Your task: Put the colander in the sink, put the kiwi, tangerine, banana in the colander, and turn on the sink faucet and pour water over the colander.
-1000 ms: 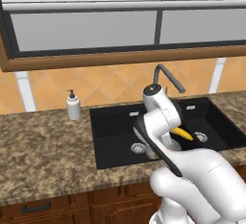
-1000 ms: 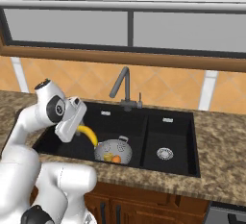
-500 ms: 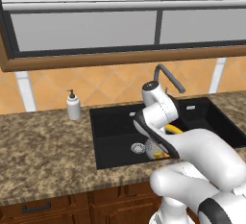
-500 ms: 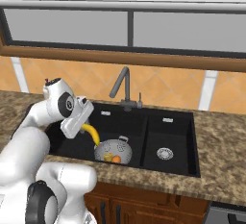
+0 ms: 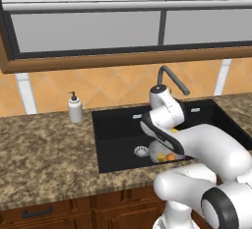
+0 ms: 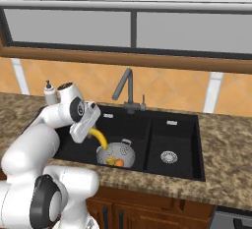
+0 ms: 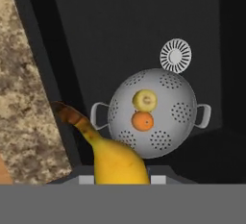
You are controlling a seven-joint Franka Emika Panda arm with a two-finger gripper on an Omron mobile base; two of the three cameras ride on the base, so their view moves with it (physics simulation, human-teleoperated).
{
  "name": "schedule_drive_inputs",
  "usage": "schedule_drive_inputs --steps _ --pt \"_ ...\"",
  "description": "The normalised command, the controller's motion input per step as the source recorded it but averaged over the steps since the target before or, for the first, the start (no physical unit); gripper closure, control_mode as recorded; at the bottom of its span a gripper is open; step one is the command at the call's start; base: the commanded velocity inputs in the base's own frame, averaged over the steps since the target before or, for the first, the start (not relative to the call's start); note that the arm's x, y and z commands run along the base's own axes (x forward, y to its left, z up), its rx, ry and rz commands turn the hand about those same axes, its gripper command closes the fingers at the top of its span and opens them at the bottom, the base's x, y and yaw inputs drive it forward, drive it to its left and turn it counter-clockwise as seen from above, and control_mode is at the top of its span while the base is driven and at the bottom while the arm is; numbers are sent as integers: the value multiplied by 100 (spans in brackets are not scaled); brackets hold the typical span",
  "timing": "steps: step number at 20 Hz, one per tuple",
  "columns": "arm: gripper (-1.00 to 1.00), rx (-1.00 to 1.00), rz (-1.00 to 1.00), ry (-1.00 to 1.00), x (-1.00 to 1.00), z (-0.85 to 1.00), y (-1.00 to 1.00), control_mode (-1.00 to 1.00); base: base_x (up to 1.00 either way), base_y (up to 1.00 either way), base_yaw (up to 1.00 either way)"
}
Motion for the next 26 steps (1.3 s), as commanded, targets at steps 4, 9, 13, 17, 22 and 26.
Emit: schedule_drive_inputs --steps 4,9,13,17,22,26 --pt "100 13 10 0 11 -30 -7 -100 0 0 0" --pt "100 7 13 -1 31 -30 0 -100 0 0 0" --pt "100 9 16 -1 31 -32 -10 -100 0 0 0" --pt "100 4 15 0 40 -31 -3 -100 0 0 0" --pt "100 0 7 0 34 -37 3 -100 0 0 0" --pt "100 0 0 2 25 -38 2 -100 0 0 0"
